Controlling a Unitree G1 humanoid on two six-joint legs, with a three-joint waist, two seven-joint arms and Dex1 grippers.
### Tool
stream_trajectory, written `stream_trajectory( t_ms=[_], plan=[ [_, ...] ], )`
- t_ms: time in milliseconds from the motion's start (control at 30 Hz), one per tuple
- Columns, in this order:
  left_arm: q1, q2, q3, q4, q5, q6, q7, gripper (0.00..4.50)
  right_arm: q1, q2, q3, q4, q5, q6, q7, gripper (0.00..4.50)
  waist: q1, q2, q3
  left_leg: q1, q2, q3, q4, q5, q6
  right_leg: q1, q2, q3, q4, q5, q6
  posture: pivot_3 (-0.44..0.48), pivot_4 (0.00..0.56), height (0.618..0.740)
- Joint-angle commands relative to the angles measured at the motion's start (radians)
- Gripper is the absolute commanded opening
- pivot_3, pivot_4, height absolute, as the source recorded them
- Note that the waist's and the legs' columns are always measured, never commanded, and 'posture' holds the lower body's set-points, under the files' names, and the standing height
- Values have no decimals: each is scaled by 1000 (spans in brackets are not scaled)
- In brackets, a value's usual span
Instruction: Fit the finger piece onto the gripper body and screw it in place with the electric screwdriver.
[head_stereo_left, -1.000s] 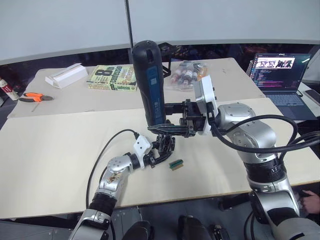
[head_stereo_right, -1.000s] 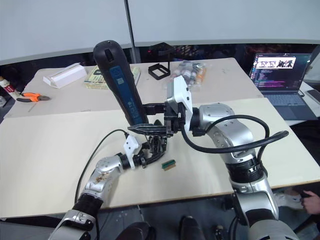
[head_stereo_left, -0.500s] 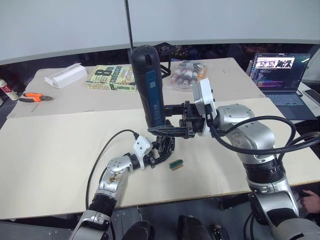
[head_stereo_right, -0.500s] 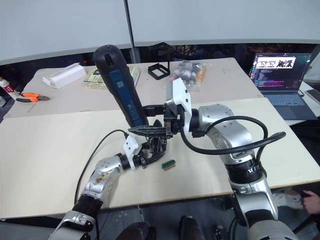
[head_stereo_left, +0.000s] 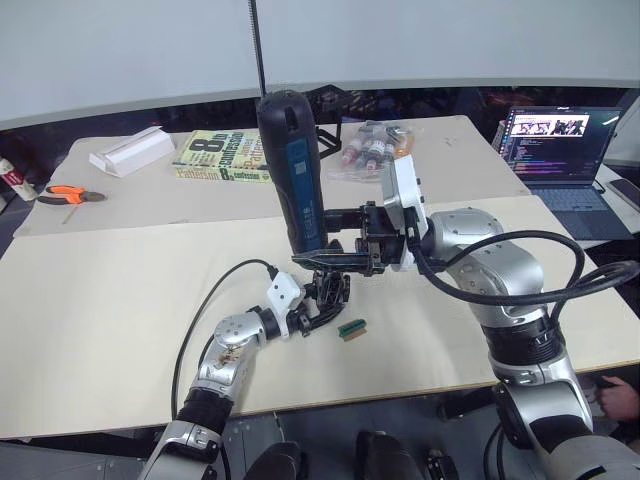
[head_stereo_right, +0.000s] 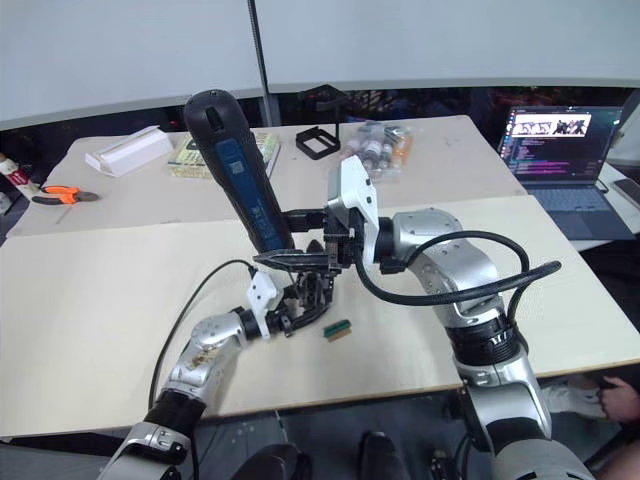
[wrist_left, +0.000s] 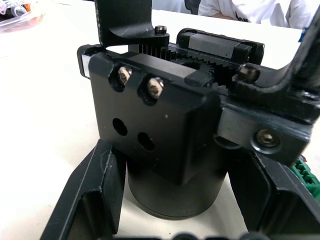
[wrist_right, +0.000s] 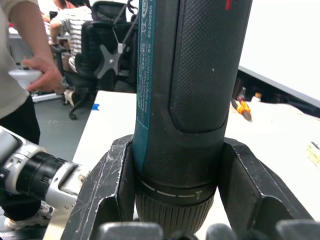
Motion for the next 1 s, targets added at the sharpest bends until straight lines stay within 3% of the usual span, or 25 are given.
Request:
stream_trajectory(
  t_ms=[33,1000],
  plan=[
    [16,-10,-20,-15,0,3,-6,2421,-15,-2,-21,-41,13,-28,7,1931,0,0,0,0,0,0,0,0,0,0,0,0,0,0,0,0,150,740],
    [20,-14,-22,-15,0,-2,-1,2421,-1,0,-13,-46,17,-16,4,1931,0,0,0,0,0,0,0,0,0,0,0,0,0,0,0,0,150,740]
  ],
)
